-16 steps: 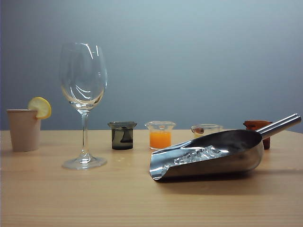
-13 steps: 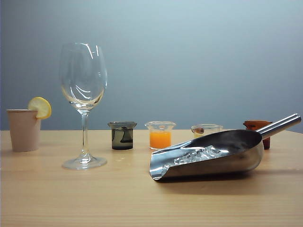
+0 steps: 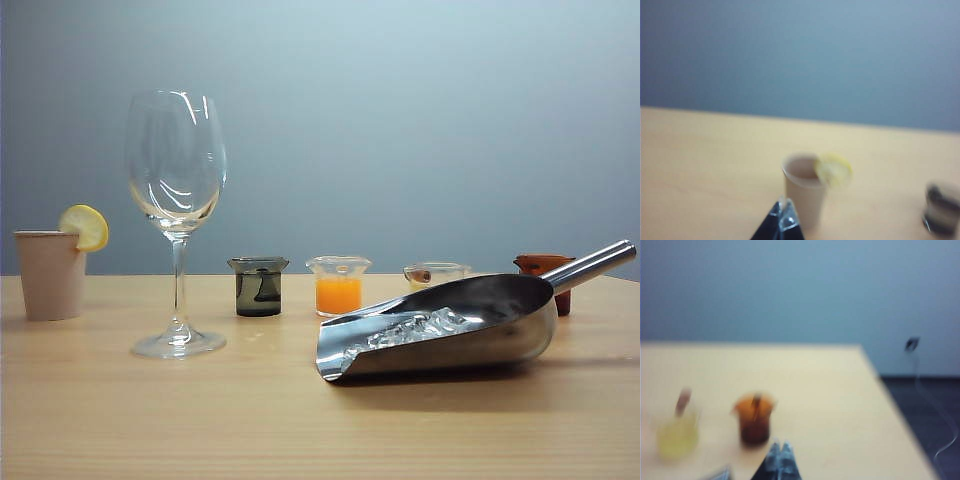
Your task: Pick up the ice scoop on the desk filled with ice cubes, pour the ice into the goblet, and finally put the scoop back on the table.
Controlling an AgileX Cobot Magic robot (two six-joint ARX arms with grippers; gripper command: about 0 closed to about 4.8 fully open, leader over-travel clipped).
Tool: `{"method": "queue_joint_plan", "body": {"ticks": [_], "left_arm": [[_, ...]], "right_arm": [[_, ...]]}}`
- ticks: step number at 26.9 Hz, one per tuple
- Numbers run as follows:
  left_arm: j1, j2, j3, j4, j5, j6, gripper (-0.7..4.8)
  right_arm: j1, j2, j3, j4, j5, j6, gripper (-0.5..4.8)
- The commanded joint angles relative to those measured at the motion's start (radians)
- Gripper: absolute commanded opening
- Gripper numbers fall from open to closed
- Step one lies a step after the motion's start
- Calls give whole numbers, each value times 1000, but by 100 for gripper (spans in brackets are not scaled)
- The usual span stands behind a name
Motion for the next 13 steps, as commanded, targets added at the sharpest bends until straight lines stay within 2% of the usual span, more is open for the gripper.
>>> {"method": "queue_joint_plan", "body": {"ticks": [1, 5, 8, 10, 13], "left_arm": [[-1, 4, 69, -56, -14, 4, -5], [-2, 24, 149, -127, -6, 4, -5], [-2, 47, 219, -157, 5, 4, -5], [-2, 89, 291, -180, 18, 4, -5], [-2, 153, 364, -217, 40, 4, -5]], "right_arm": [[0, 16, 105, -87, 39, 3, -1], [5, 66, 188, -102, -17, 45, -1], [5, 120, 244, -100, -18, 115, -2], [5, 188, 313, -145, -17, 159, -2], [5, 278, 403, -197, -52, 163, -2]]}}
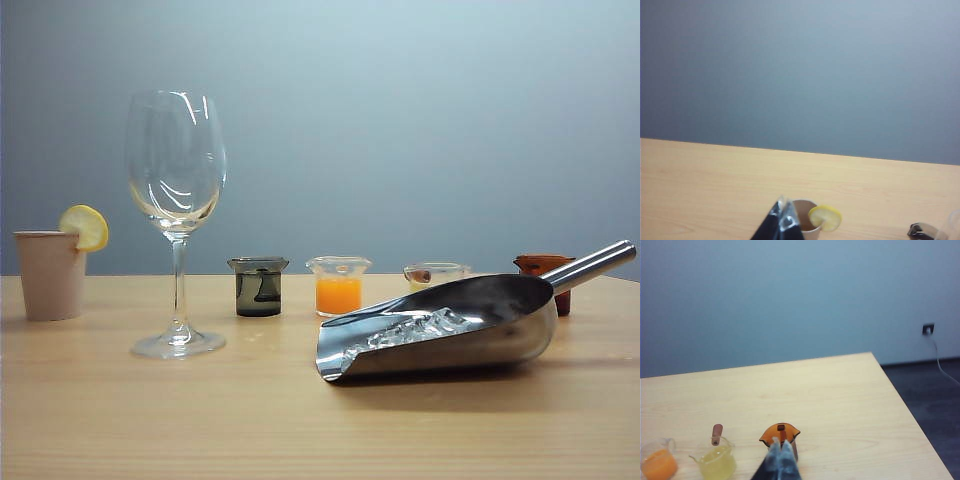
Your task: Pick up the ice scoop on the desk filled with ice cubes, pour the ice into the goblet, and finally put the scoop back on the table.
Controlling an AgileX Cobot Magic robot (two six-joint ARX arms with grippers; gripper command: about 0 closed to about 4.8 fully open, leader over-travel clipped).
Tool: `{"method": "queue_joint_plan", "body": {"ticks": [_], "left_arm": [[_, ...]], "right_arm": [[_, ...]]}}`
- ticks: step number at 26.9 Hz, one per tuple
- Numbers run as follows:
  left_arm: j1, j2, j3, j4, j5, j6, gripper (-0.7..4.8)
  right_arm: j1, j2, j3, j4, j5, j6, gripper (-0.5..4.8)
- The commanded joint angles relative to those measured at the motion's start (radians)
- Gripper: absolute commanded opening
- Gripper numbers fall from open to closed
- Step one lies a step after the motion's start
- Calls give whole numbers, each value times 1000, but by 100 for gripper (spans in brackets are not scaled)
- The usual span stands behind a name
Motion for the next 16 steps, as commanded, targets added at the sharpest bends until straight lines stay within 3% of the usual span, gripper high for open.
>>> {"method": "queue_joint_plan", "body": {"ticks": [1, 5, 8, 16], "left_arm": [[-2, 73, 73, -42, 26, 4, -5], [-2, 181, 192, -44, 40, -10, -5], [-2, 251, 285, -71, 172, -4, -5], [-2, 298, 332, -112, 329, -11, -5]], "right_arm": [[0, 83, 84, -39, -58, 22, -2], [0, 206, 171, -37, -108, 185, -2], [0, 285, 173, -49, -189, 422, -2], [1, 468, 173, -107, -227, 546, -2]]}}
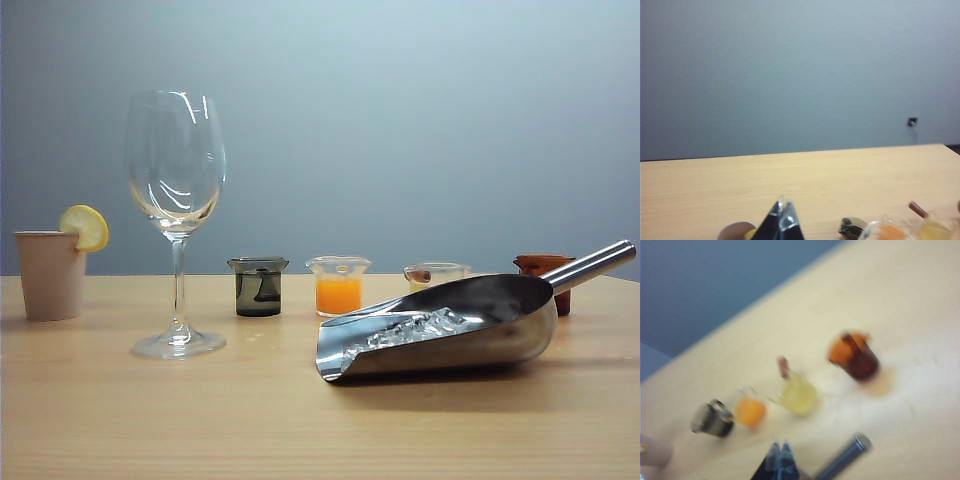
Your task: Pick up the ice scoop on the desk filled with ice cubes, pour the ice into the goblet, and finally put the scoop back on the table.
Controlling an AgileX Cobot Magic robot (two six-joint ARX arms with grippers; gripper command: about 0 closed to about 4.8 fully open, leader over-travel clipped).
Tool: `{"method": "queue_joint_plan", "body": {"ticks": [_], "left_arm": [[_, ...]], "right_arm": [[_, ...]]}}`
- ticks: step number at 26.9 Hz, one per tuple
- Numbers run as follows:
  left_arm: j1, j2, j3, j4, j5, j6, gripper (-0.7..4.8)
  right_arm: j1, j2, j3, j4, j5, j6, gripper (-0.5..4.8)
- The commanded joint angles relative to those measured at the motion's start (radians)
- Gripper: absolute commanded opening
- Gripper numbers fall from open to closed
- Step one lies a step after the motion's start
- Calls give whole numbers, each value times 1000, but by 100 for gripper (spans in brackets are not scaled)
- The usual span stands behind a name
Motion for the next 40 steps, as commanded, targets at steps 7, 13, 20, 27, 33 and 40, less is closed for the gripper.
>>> {"method": "queue_joint_plan", "body": {"ticks": [7, 13, 20, 27, 33, 40], "left_arm": [[-2, 72, 8, 2, 350, 4, -5], [-12, 111, 8, 2, 411, 5, -5], [-65, 179, 7, 4, 441, 5, 88], [-95, 213, 7, 6, 436, 5, 152], [-96, 216, 7, 3, 436, 5, 148], [-96, 216, 6, -6, 435, 5, 149]], "right_arm": [[0, 215, 4, 12, -27, 214, -1], [0, 231, -32, 83, -8, 296, -1], [2, 235, -227, 341, -68, 397, -1], [2, 266, -402, 661, -94, 449, -1], [11, 396, -451, 893, -141, 452, -1], [64, 535, -451, 1051, -151, 455, 1]]}}
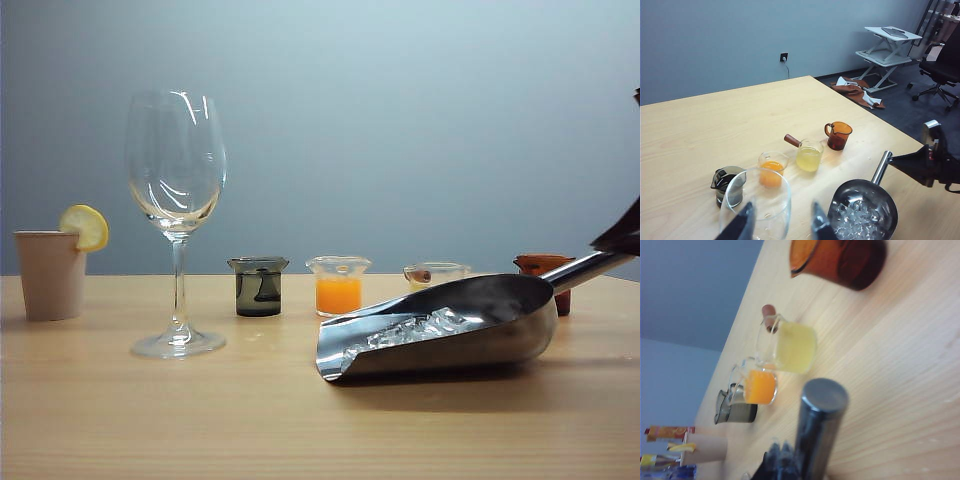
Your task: Pick up the ice scoop on the desk filled with ice cubes, pour the ice into the goblet, and finally put the scoop back on the table.
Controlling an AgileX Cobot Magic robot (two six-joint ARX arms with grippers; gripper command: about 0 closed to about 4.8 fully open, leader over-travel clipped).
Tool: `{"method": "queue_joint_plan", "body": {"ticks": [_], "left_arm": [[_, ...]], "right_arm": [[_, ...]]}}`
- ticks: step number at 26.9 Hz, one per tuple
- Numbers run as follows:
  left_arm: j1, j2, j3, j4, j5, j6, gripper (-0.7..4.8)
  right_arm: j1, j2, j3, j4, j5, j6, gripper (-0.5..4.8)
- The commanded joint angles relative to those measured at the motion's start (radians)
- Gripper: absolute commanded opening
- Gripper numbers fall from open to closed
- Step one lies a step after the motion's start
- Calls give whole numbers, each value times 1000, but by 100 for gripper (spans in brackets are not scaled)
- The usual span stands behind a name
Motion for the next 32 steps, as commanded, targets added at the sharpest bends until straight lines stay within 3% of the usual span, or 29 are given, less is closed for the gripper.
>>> {"method": "queue_joint_plan", "body": {"ticks": [1, 3, 5, 6, 12, 19, 28, 32], "left_arm": [[2, -1, 2, 0, -1, 4, 149], [2, -1, 2, 0, -1, 5, 149], [2, -1, 2, 0, -1, 10, 149], [2, -1, 2, 0, -1, 14, 149], [2, 3, 2, 0, -3, 30, 149], [2, 3, 2, 0, -3, 30, 149], [2, 3, 2, 0, -3, 30, 149], [2, 3, 2, 0, -3, 30, 149]], "right_arm": [[20, 44, 1, 58, -10, 5, 16], [27, 48, -19, 98, -25, 4, 245], [26, 47, -38, 153, -21, 4, 382], [26, 47, -44, 167, -14, 4, 415], [26, 47, -48, 169, 27, 4, 420], [26, 111, -47, 177, 111, 3, 382], [26, 343, 14, 428, 41, 27, 366], [26, 390, 53, 439, 40, 30, 366]]}}
